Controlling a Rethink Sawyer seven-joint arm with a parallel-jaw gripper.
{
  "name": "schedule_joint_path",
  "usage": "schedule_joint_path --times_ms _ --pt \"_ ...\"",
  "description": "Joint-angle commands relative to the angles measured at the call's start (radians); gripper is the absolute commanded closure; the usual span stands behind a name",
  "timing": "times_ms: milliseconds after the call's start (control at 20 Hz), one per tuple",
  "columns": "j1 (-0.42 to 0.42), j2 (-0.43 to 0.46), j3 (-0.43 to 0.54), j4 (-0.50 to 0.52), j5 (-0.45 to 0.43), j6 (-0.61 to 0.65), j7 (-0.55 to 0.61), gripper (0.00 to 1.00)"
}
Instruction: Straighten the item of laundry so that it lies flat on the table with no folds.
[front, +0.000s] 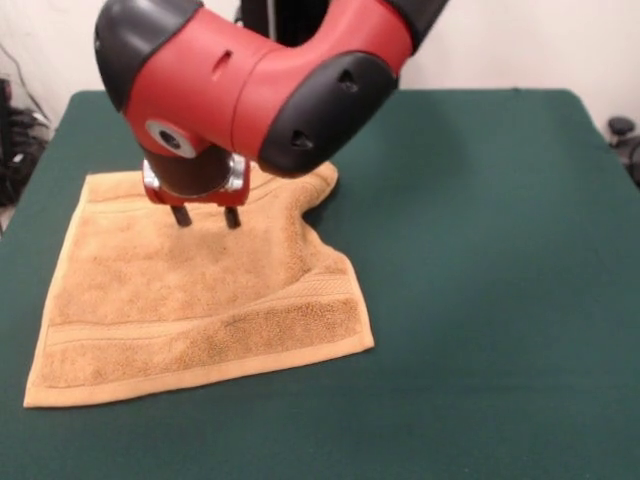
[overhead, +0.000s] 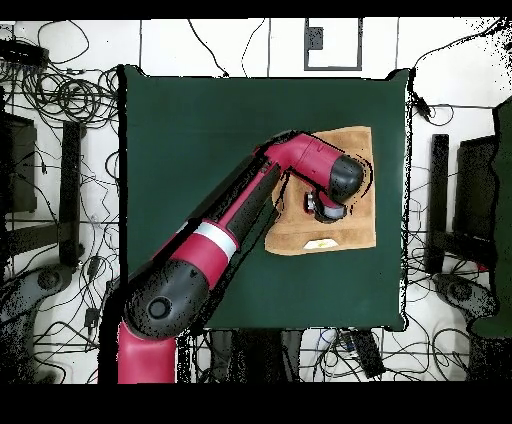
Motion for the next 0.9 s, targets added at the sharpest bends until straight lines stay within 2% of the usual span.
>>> schedule_joint_path --times_ms 50,300,350,550,900 --pt "-0.02 0.173 0.023 -0.166 -0.017 0.115 0.051 0.0" --pt "-0.021 0.192 -0.033 -0.161 -0.026 0.144 0.096 0.0" --pt "-0.018 0.201 -0.051 -0.149 -0.014 0.181 0.148 0.0" --pt "-0.025 0.222 -0.094 -0.137 0.029 0.278 0.231 0.0" --pt "-0.05 0.236 -0.135 -0.153 0.078 0.36 0.224 0.0"
